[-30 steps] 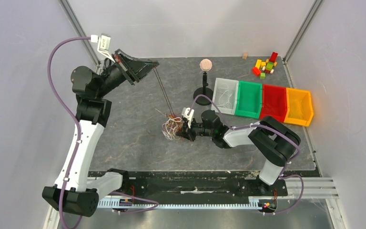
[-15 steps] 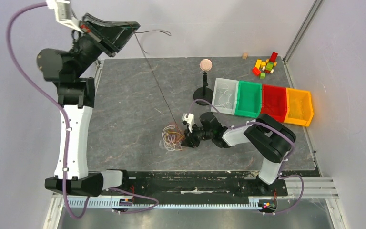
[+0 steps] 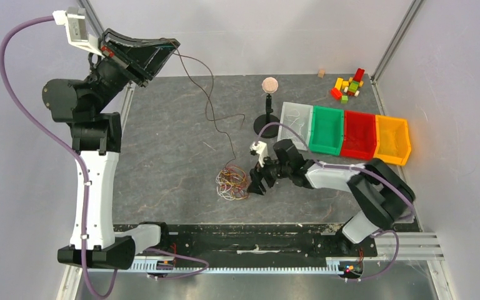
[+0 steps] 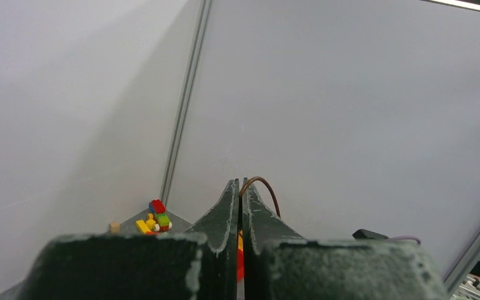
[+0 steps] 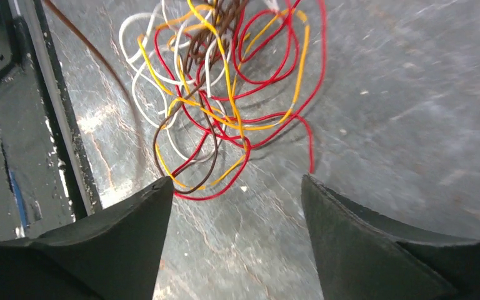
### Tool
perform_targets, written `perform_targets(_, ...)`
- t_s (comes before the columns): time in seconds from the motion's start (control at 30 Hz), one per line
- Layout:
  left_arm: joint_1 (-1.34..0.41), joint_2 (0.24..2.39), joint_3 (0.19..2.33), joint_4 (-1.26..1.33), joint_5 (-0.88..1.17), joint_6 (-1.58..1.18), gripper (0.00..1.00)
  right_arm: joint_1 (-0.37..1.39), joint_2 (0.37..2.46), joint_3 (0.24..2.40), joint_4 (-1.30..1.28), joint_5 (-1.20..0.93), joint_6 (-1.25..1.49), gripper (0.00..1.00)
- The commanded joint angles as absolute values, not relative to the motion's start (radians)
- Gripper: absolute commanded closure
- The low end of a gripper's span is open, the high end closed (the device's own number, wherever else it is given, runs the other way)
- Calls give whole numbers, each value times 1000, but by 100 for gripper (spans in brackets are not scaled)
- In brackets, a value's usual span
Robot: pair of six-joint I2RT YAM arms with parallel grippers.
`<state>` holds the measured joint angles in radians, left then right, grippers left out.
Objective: Untangle the cables
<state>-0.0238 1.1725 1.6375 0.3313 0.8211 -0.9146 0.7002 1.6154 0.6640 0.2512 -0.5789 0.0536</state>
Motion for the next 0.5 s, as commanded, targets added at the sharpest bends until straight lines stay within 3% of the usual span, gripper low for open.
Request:
perform_targets(0.0, -20, 1183, 1648, 319, 835, -931, 98, 666, 1414, 769, 152, -519, 18, 18)
perform_targets(0.17, -23, 1191, 1632, 338, 838, -967, 98, 648, 1283, 872, 10, -524, -19, 3)
perform_targets(0.3, -24, 1207, 1639, 370, 821, -1005, 98, 677, 1267, 872, 145, -546, 88, 2)
perform_targets(0.47, -24, 1218, 1654, 368, 806, -1025, 98, 732, 1417, 927, 363, -517, 191, 2)
